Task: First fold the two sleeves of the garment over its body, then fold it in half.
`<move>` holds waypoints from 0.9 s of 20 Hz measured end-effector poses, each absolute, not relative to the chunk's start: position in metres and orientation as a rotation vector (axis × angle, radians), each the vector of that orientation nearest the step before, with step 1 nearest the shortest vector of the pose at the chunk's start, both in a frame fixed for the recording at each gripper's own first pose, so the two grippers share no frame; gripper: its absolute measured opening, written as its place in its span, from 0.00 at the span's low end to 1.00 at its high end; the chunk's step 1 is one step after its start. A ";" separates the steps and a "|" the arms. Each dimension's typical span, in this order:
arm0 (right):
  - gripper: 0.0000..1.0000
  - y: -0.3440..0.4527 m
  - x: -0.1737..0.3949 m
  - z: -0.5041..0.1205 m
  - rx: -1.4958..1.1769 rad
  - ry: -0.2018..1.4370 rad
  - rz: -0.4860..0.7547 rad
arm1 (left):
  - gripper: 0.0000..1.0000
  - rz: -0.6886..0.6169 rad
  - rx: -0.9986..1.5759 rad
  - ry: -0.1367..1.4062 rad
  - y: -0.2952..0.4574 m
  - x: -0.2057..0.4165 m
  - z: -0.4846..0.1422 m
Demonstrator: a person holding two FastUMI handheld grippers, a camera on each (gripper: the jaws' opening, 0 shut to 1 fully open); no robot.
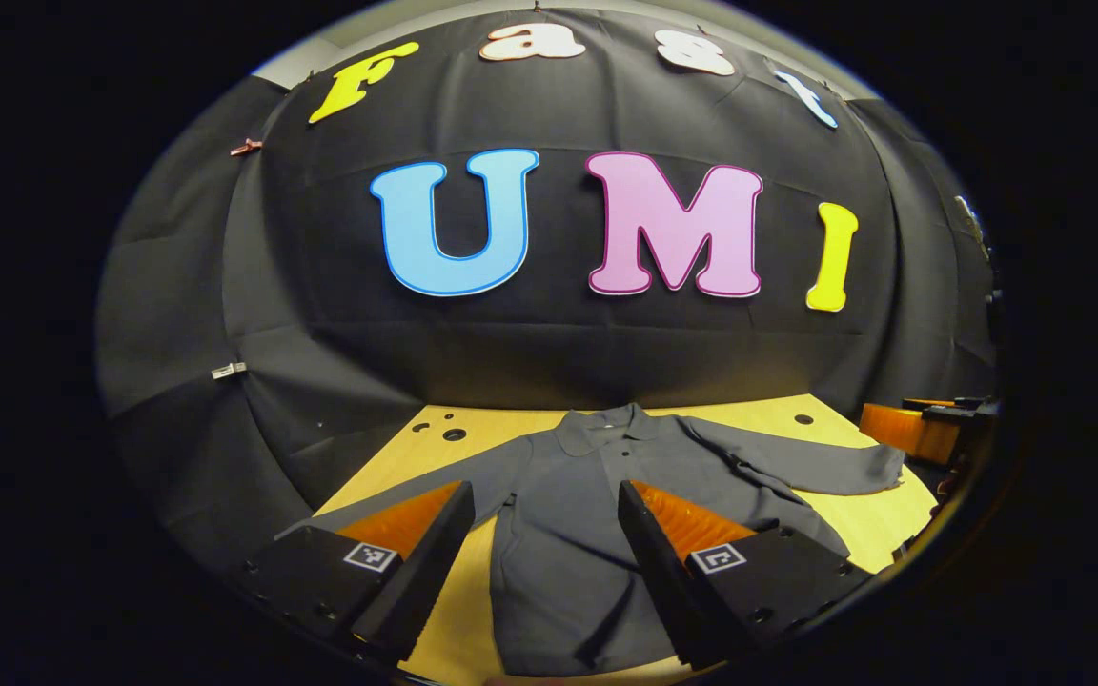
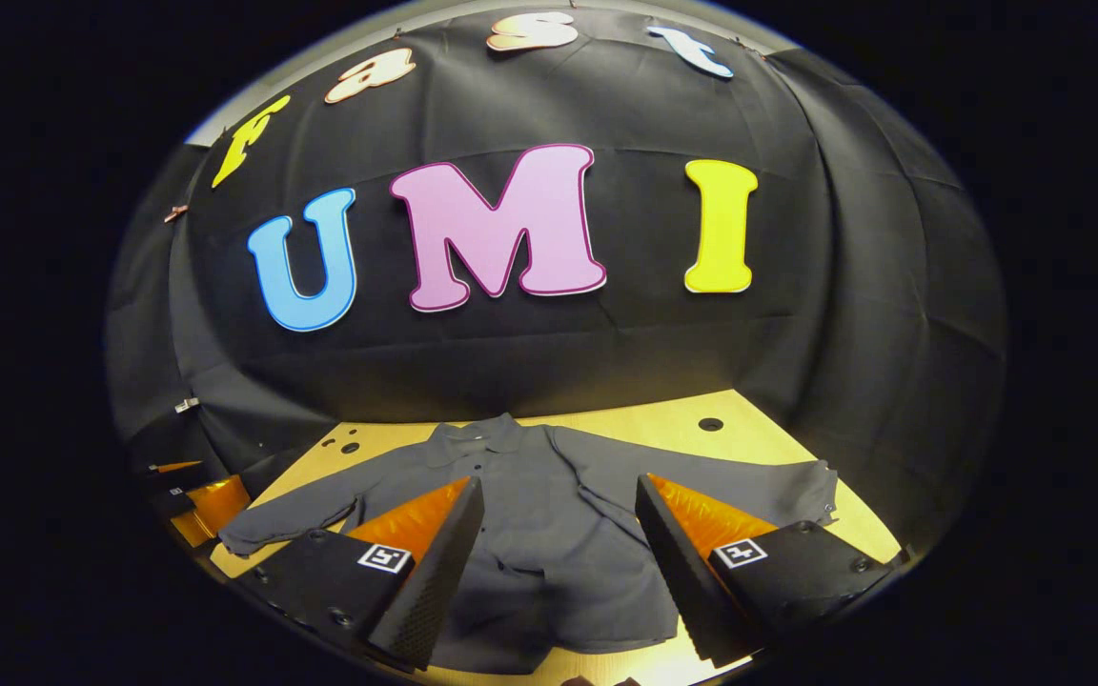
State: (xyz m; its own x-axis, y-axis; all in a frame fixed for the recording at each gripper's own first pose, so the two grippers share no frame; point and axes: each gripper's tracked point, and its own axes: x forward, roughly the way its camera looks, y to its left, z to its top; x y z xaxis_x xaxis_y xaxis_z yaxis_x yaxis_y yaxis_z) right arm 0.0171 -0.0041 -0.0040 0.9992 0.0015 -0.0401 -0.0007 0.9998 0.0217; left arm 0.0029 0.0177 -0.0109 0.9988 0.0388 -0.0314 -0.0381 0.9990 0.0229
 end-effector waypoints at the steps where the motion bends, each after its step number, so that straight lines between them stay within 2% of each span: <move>1: 0.99 -0.006 0.019 -0.003 0.020 0.031 0.000 | 0.96 0.045 0.020 0.033 0.019 0.003 -0.013; 14: 0.99 -0.060 0.054 -0.019 0.046 0.094 -0.057 | 0.96 0.158 -0.011 0.084 0.039 0.002 -0.019; 18: 0.99 -0.114 0.072 -0.026 0.084 0.128 -0.172 | 0.96 0.203 -0.005 0.098 0.049 0.004 -0.021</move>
